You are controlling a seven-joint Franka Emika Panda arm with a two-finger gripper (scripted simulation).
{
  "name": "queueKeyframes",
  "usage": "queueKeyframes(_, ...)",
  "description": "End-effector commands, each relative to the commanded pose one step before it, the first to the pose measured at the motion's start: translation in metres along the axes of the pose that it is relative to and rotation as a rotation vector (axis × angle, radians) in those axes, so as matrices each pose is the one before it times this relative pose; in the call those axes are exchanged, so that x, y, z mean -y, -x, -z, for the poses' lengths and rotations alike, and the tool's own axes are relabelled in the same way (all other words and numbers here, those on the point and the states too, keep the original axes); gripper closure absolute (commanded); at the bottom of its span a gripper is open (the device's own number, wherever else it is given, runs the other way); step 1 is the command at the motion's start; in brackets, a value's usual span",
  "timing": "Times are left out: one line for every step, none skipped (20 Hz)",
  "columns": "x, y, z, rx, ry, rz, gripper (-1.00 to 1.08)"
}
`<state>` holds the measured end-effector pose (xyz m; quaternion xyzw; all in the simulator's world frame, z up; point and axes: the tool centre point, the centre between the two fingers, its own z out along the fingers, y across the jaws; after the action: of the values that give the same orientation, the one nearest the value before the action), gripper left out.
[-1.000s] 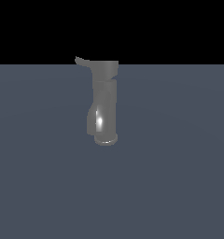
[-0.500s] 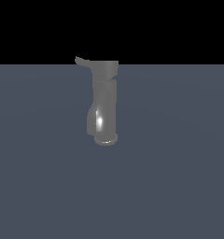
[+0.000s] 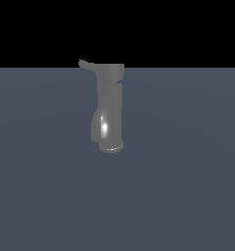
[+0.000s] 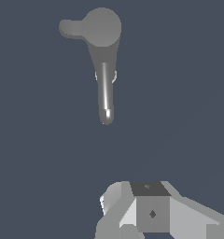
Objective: Turn on the faucet by rotating a designated handle.
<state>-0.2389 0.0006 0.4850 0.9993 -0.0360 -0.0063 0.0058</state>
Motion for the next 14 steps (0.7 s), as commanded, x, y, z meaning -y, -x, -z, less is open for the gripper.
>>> queueKeyframes(0.00130,-0.00569,-0.00068,0.00028,-0.00223,-0.02669,1.08)
queueKeyframes(0.00074,-0.00280,-0.00032,0.00000,-0.00106,-0.01324,1.08)
queueKeyframes(0.00085,-0.00303,-0.00036,0.00000,-0.00112,-0.01434,1.08)
queueKeyframes(0.00097,-0.00326,-0.00043,0.00004,-0.00121,-0.01553,1.08)
queueKeyframes(0.00111,-0.00349,-0.00051,0.00009,-0.00128,-0.01671,1.08)
queueKeyframes(0.00125,-0.00371,-0.00058,0.00011,-0.00134,-0.01789,1.08)
queueKeyframes(0.00142,-0.00393,-0.00067,0.00014,-0.00139,-0.01909,1.08)
queueKeyframes(0.00161,-0.00415,-0.00076,0.00018,-0.00144,-0.02027,1.08)
queueKeyframes(0.00180,-0.00435,-0.00087,0.00022,-0.00148,-0.02149,1.08)
queueKeyframes(0.00201,-0.00455,-0.00098,0.00026,-0.00151,-0.02268,1.08)
queueKeyframes(0.00219,-0.00461,-0.00108,0.00030,-0.00150,-0.02330,1.08)
queueKeyframes(0.00231,-0.00456,-0.00116,0.00033,-0.00144,-0.02335,1.08)
queueKeyframes(0.00243,-0.00450,-0.00123,0.00035,-0.00139,-0.02338,1.08)
queueKeyframes(0.00255,-0.00444,-0.00131,0.00037,-0.00133,-0.02342,1.08)
